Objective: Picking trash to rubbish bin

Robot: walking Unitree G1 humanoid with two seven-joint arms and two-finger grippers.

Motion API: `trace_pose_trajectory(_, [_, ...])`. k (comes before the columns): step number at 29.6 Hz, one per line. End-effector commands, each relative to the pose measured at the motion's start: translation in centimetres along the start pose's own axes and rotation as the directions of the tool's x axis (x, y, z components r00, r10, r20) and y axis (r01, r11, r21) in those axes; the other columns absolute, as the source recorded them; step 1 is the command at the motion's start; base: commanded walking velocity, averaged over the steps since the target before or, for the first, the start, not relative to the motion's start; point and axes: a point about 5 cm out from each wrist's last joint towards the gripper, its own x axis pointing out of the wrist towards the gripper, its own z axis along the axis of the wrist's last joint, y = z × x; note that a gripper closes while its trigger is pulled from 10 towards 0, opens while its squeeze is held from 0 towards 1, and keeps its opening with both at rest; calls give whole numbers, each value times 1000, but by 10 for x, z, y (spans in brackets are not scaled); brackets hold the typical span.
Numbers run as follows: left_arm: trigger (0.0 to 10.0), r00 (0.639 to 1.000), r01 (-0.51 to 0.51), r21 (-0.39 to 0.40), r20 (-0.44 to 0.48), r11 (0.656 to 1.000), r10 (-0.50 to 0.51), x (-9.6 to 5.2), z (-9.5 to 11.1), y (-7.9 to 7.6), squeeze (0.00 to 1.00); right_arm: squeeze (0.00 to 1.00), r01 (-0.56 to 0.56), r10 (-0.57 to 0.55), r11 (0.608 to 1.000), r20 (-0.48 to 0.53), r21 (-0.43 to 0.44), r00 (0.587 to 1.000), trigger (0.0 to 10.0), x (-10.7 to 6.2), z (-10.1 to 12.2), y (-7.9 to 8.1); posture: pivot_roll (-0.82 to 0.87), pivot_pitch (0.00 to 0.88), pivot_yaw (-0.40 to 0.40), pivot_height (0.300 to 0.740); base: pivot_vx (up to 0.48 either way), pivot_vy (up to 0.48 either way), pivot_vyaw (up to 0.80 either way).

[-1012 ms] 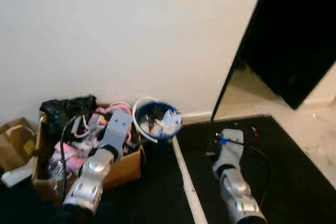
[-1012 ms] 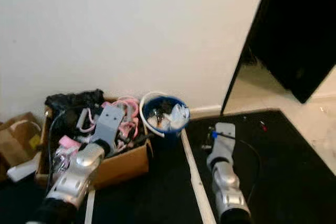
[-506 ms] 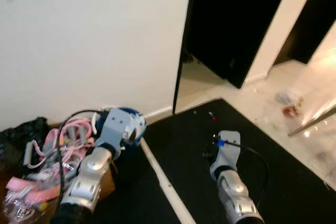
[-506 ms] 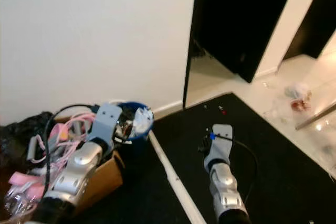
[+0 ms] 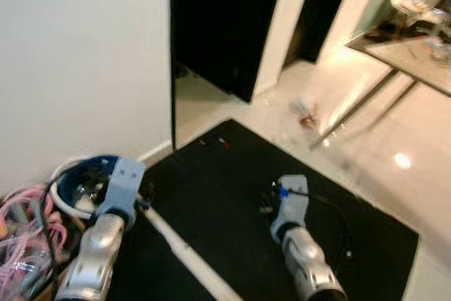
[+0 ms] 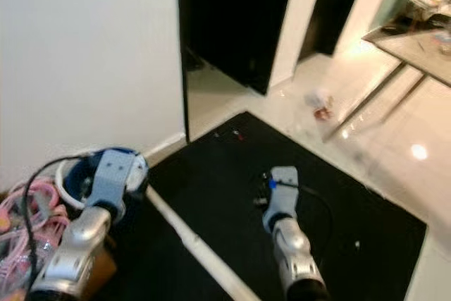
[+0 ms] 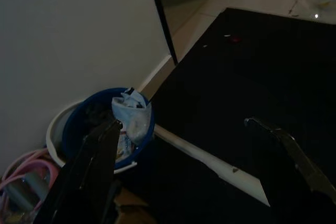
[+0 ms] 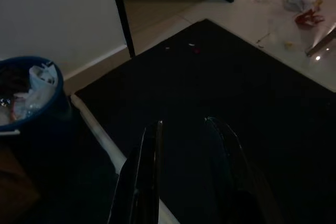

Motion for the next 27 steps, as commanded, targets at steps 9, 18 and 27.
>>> trace_pose_trajectory(9, [10000,998,57,16,14,998,-57,7,11,-18,0,0,63,-63,997,10,47,998,10000,-5,3,-27,64,54,-14,740,0,0,-444])
trace_pose_trajectory(18, [10000,995,101,-37,3,994,-101,8,7,-26,0,0,76,-76,997,36,11,996,10000,-9,4,-30,5,68,8,740,0,0,0])
trace_pose_trajectory(27, [10000,1000,5,-97,14,995,-3,11,11,-14,0,0,25,-25,1000,18,-3,1000,10000,-6,2,-16,67,78,-48,740,0,0,-479])
